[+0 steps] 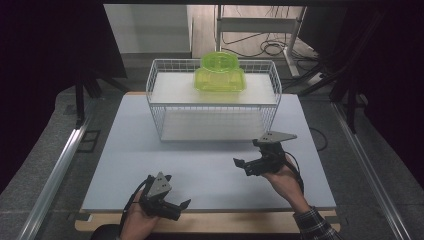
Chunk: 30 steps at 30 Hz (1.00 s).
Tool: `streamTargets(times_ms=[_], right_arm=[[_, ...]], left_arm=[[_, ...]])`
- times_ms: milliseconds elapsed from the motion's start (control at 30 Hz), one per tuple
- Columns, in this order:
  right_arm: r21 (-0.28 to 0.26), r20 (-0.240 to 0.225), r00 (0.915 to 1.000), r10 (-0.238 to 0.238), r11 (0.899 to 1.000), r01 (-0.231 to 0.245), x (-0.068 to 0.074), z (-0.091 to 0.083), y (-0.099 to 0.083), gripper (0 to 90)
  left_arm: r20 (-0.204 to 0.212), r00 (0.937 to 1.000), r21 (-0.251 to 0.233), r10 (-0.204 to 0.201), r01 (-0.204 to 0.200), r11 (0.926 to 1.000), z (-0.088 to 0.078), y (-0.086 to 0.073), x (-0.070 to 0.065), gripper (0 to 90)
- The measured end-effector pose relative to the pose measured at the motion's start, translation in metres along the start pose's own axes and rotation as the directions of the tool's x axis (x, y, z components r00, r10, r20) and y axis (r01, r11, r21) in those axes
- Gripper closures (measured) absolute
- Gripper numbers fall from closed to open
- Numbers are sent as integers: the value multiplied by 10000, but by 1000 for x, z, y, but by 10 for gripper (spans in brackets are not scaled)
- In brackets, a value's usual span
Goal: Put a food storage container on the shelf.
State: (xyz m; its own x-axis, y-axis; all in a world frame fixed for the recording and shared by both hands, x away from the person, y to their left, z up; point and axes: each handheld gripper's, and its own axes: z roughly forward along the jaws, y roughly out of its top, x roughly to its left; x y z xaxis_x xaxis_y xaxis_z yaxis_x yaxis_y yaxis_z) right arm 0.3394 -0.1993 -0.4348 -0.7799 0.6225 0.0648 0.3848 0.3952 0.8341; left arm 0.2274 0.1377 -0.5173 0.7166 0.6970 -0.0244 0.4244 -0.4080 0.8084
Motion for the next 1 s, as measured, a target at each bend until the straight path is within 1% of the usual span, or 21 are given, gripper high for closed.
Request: streamTargets(times_ms=[233, 500, 667, 800, 1000], right_arm=[[131, 49, 9999, -152, 9998, 152, 5, -5, -16, 2], [213, 192, 9998, -92, 9997, 88, 4, -15, -40, 3], [292, 390, 9992, -27, 9996, 16, 2, -21, -54, 4], [499, 565, 9984, 84, 9987, -112, -1, -23, -66, 3], [800, 845, 9964, 101, 9967, -169, -4, -24, -80, 3]], left_arm=[[-126, 9998, 5, 127, -127, 9999, 1, -1, 0, 0], [-195, 9995, 100, 232, -230, 9997, 3, -1, 0, 0], [-213, 9994, 160, 268, -264, 9995, 3, -1, 0, 0], [-228, 9993, 210, 290, -285, 9994, 4, -1, -1, 0], [-218, 9991, 340, 367, -360, 9988, 5, -1, -1, 0]])
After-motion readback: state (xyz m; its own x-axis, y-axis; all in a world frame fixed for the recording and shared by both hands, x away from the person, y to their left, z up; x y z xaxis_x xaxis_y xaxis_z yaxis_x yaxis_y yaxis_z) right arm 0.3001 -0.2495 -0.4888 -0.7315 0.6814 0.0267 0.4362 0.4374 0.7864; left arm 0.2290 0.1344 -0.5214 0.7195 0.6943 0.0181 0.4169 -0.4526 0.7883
